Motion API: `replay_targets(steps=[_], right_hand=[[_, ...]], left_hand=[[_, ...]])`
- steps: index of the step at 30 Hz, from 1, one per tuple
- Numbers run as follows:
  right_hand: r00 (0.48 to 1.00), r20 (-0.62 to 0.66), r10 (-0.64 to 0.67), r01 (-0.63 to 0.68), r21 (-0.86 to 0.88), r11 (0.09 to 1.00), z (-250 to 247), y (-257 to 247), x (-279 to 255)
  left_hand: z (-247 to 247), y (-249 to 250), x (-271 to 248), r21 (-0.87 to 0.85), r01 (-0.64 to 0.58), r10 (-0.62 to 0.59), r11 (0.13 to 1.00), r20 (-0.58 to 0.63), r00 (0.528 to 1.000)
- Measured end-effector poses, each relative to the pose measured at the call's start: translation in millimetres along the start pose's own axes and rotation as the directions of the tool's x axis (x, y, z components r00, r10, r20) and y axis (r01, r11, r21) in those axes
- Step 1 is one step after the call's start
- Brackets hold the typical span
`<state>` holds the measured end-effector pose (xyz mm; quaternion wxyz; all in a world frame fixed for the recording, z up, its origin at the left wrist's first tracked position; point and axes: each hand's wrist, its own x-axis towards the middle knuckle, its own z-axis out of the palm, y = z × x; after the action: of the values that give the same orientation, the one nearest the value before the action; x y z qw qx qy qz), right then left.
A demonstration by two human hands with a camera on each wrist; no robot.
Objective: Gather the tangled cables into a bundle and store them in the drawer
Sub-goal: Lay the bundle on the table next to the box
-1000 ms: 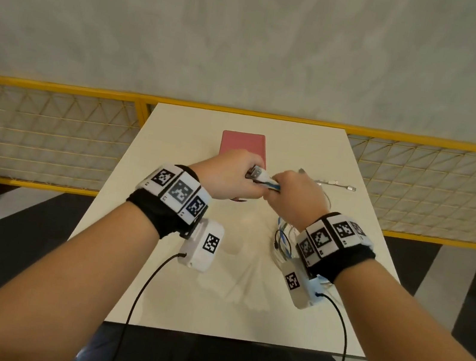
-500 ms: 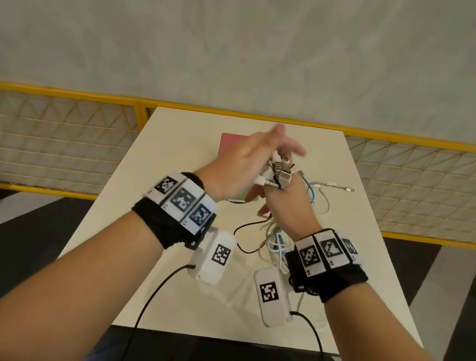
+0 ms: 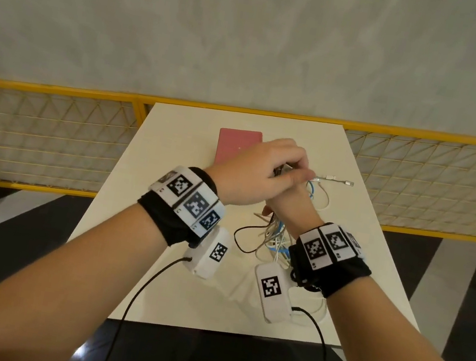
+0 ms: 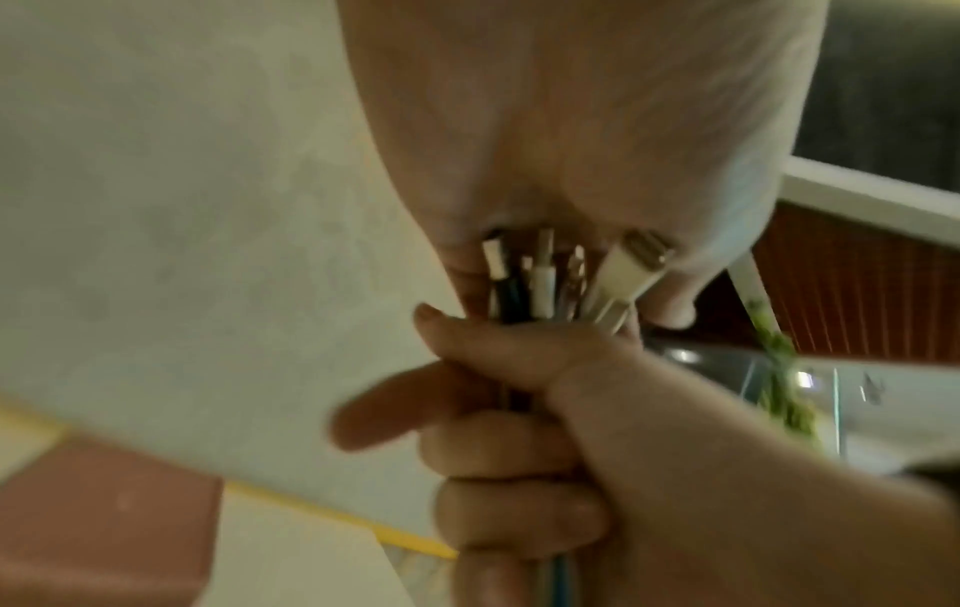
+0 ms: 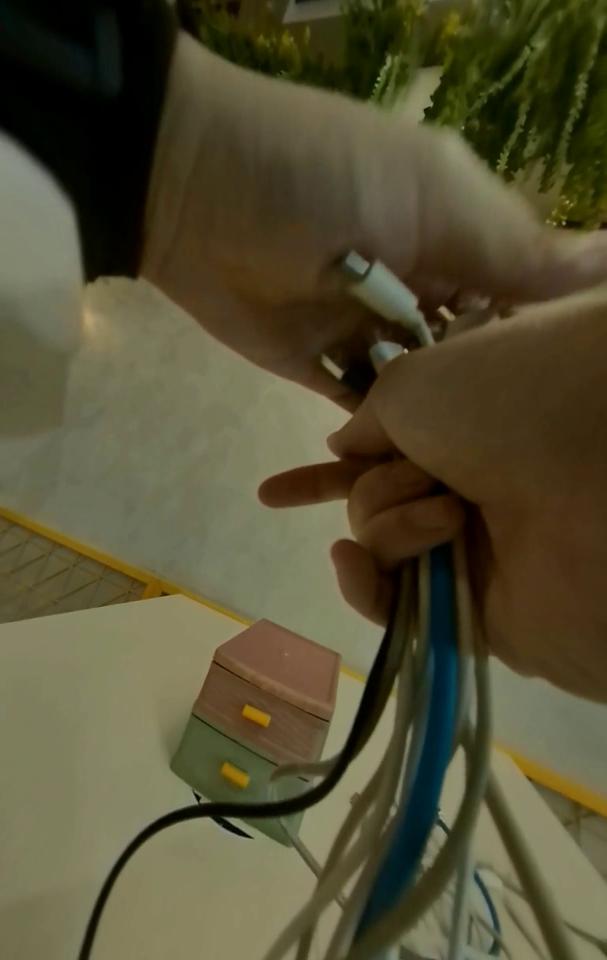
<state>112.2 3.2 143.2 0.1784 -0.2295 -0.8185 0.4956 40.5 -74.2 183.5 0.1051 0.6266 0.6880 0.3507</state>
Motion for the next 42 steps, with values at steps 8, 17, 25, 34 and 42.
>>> replay_targets(steps=[8,17,25,34,42], right_hand=[[0.999,-0.004,0.044,-0.043,0.143,0.989,-8,-3,-5],[0.991,0.036,0.126,-0.13,0.216,0.968,-4,-4,-1],[0.998,0.029,0.05,-0.052,0.083,0.995,-5,-6,0],[0.934,0.351,-0.073,0.006,0.188,0.982,-22,13,-4],[0.878,0.465,-0.116,0.282,-0.307,0.909,-29,-5,9]], left_hand=[[-1,3,-1,-0.117,0.021,-0.023,0.993,-0.018,1.0],[3,-10,3,0.107,-0.004,0.011,0.994,-0.062,0.998],[12,-17,9,0.05,-0.031,0.042,0.998,-0.225,0.973],[-31,-56,2,-0.372,0.354,-0.483,0.858,-0.351,0.802],[-10,-26,-8,0.141,0.07,-0.093,0.988,0.17,0.981]])
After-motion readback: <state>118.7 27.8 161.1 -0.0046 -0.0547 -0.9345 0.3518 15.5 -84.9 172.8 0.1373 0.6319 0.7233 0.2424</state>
